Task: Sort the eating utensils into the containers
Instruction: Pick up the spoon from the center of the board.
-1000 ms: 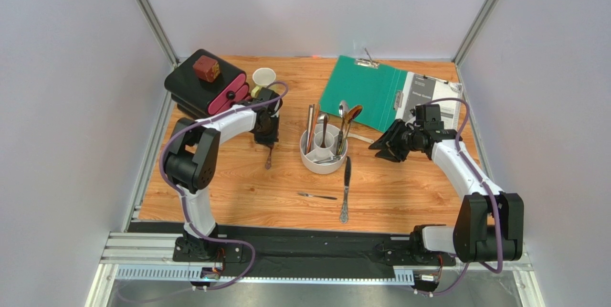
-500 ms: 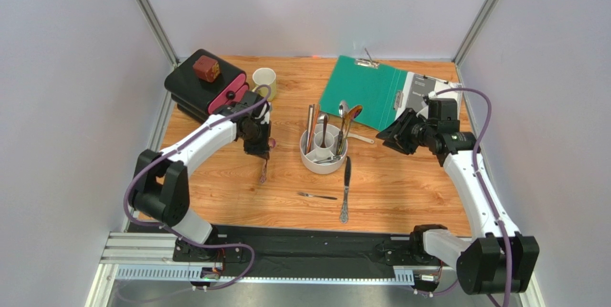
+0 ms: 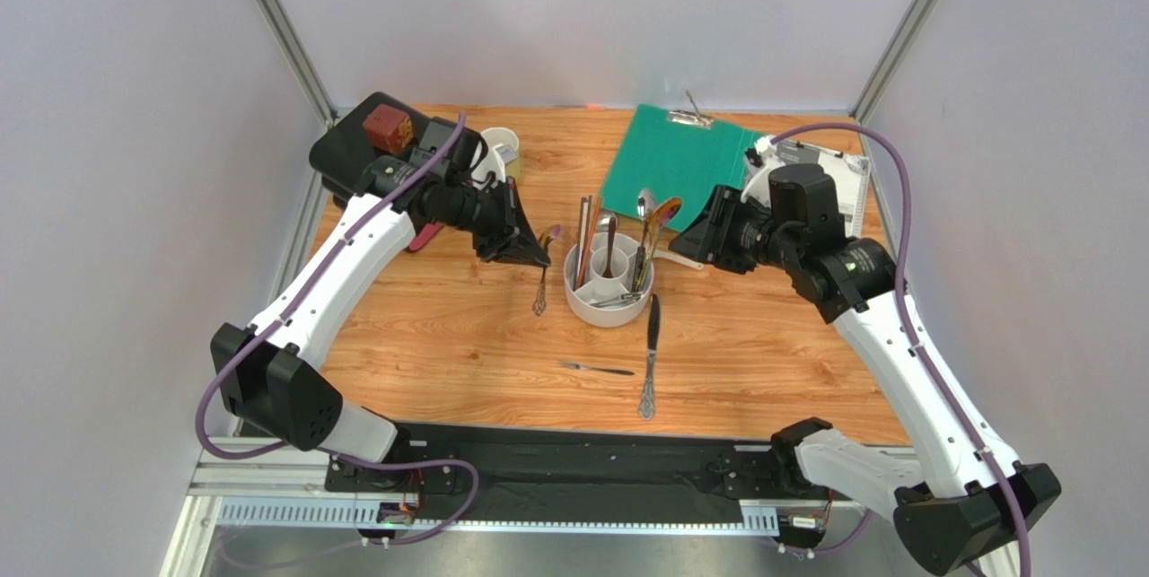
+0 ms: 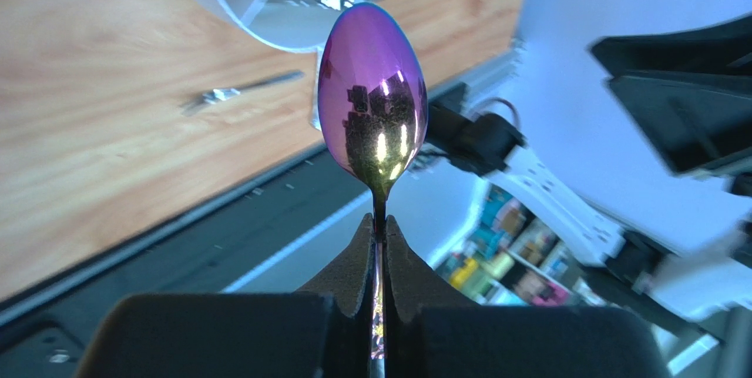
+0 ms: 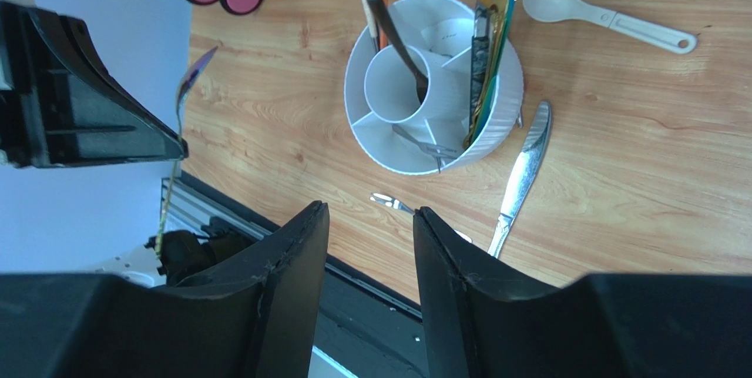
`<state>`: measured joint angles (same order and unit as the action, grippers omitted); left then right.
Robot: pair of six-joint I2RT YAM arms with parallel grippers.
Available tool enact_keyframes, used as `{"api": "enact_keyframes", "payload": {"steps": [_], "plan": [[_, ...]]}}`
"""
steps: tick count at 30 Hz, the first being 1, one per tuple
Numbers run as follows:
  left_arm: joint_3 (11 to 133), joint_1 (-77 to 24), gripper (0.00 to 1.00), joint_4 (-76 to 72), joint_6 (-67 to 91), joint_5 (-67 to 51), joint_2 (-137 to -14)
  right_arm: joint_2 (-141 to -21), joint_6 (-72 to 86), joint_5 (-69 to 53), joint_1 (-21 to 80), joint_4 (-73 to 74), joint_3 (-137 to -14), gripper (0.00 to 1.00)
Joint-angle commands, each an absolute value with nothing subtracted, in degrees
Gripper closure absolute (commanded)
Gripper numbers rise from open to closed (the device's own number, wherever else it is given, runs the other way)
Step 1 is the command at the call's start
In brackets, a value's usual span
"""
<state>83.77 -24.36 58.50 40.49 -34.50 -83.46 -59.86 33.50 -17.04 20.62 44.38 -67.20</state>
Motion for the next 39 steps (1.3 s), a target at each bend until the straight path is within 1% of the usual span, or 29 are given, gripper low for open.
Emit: {"api": "enact_keyframes", "payload": {"steps": [1, 3, 7, 11, 16, 20, 24, 28, 39], "plan": [[83.8, -24.3, 1.00, 50.3, 56.9, -48.4, -83.4, -58.5, 31.3, -13.6, 25.9, 45.3, -70.0, 0.53], [83.3, -24.3, 1.00, 46.3, 63.2, -49.7, -83.4, -59.3, 29.4, -12.5, 28.8, 46.1, -71.6, 0.52], [83.9, -24.3, 1.00, 46.8, 66.8, -50.2, -84.8, -60.2, 26.2, -9.6, 33.2, 47.1, -74.6, 0.49], [81.5, -24.4, 1.00, 46.8, 70.9, -50.5, -85.0, -60.6, 24.0, -8.2, 36.8, 45.0, -75.9, 0.44], [76.7, -24.8, 1.00, 40.1, 77.9, -53.3, -84.2, -62.8, 23.6, -10.7, 39.5, 40.5, -76.3, 0.36], [73.4, -24.8, 1.00, 37.0, 81.2, -55.9, -84.4, -64.3, 24.1, -11.8, 42.6, 36.9, -77.2, 0.35], [74.4, -24.9, 1.00, 36.7, 81.1, -56.6, -85.8, -68.5, 22.4, -13.5, 45.7, 38.1, -79.6, 0.35], [74.4, -25.0, 1.00, 35.6, 81.1, -56.8, -86.9, -69.8, 27.1, -18.4, 46.1, 32.5, -79.2, 0.35], [74.7, -24.9, 1.00, 33.1, 81.4, -57.1, -88.9, -72.5, 30.0, -22.8, 46.3, 29.9, -76.4, 0.35]]}}
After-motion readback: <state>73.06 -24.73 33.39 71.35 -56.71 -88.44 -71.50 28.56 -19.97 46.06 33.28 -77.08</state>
